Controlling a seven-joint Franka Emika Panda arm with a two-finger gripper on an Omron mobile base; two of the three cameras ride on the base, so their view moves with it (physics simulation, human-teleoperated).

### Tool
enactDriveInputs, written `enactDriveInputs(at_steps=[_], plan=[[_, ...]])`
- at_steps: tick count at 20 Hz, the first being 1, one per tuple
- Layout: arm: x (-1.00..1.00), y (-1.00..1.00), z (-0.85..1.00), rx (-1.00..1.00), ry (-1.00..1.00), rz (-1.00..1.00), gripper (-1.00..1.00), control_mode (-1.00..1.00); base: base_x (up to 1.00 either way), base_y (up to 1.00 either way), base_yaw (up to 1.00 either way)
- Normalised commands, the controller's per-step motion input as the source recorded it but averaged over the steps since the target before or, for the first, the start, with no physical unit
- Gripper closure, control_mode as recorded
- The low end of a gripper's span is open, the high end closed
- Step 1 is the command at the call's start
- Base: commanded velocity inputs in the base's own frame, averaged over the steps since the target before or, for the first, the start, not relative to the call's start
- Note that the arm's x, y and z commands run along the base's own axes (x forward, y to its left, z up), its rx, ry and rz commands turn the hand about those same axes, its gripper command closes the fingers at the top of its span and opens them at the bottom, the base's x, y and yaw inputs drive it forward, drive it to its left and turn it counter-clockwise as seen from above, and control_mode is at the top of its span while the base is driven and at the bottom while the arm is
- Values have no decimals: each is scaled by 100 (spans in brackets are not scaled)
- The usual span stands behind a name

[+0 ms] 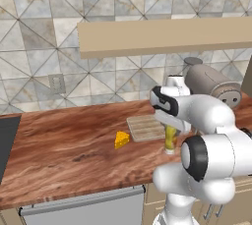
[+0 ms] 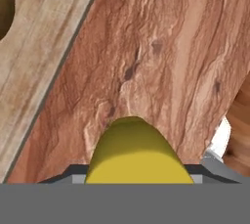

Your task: Retrieve the reheated potato from the microwave, then place the potato, cheese, and condiment on the cutting board.

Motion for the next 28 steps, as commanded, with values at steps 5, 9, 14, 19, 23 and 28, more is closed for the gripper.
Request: enactDriveInputs(at_steps=[5, 9, 14, 19, 23, 28], plan=[[29, 11, 25, 2, -8, 22, 100, -100, 0, 0, 0], [44, 1, 14, 0, -13, 24, 100, -100, 0, 0, 0], [53, 0, 1, 1, -15, 32, 100, -100, 0, 0, 0], [51, 5, 0, 0, -12, 31, 100, -100, 0, 0, 0], [42, 10, -6, 0, -8, 29, 100, -100, 0, 0, 0], [44, 0, -29, -2, -1, 23, 100, -100, 0, 0, 0]])
